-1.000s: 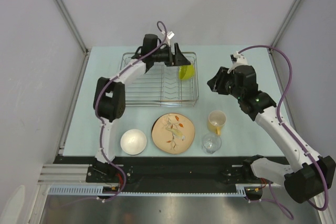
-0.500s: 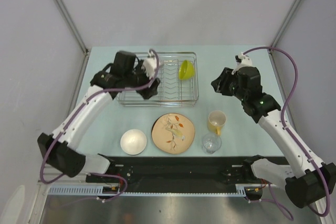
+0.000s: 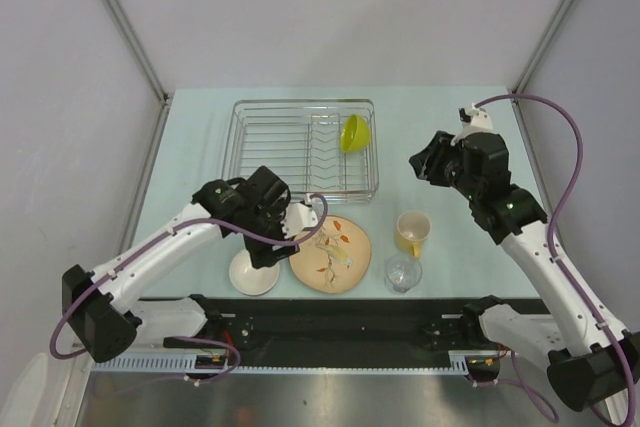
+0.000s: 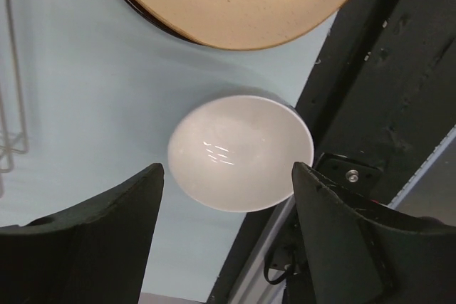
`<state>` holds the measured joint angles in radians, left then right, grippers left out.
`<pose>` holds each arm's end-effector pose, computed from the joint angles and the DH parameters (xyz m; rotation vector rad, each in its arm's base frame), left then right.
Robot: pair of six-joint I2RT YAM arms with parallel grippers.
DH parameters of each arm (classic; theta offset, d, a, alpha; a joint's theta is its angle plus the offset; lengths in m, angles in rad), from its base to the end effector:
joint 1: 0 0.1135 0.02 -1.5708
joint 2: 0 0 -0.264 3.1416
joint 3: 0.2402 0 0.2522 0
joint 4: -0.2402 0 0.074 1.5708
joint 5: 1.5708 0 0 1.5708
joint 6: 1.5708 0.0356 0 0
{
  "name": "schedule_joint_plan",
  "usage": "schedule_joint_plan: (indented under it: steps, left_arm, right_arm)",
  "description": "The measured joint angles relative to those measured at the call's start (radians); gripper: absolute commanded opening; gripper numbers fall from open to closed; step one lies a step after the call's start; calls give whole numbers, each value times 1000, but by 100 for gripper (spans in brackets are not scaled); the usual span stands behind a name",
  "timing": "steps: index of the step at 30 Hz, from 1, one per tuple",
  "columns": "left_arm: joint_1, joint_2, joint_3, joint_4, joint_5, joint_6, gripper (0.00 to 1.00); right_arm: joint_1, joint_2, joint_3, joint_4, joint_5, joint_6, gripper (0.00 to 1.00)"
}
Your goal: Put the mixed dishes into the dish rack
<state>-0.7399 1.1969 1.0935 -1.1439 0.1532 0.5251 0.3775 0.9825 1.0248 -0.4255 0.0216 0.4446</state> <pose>0.1500 -0.1443 0.2901 1.6984 2.2573 -0.2650 0.2023 0.0794 0.3624 0.0813 1.9884 0.5171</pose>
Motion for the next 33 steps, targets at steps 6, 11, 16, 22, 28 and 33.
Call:
schedule_joint_plan:
  steps: [6, 11, 16, 22, 28, 33]
  left_arm:
    - [-53, -33, -62, -29, 13, -46, 77]
    - [-63, -6, -55, -73, 34, -53, 69]
    - [-66, 80, -67, -89, 31, -53, 70]
    - [-108, 78, -84, -95, 34, -54, 70]
    - [-198, 82, -84, -82, 21, -63, 68]
    - [-249, 142, -91, -48, -19, -82, 66]
  right_arm:
    - [-2, -6, 0, -11, 0, 0, 44]
    - [-2, 7, 0, -9, 0, 1, 44]
    - [-2, 34, 0, -3, -2, 7, 44]
    - [-2, 40, 0, -2, -3, 8, 44]
    - [-2, 40, 0, 5, -3, 8, 44]
    - [-3, 40, 0, 6, -4, 8, 44]
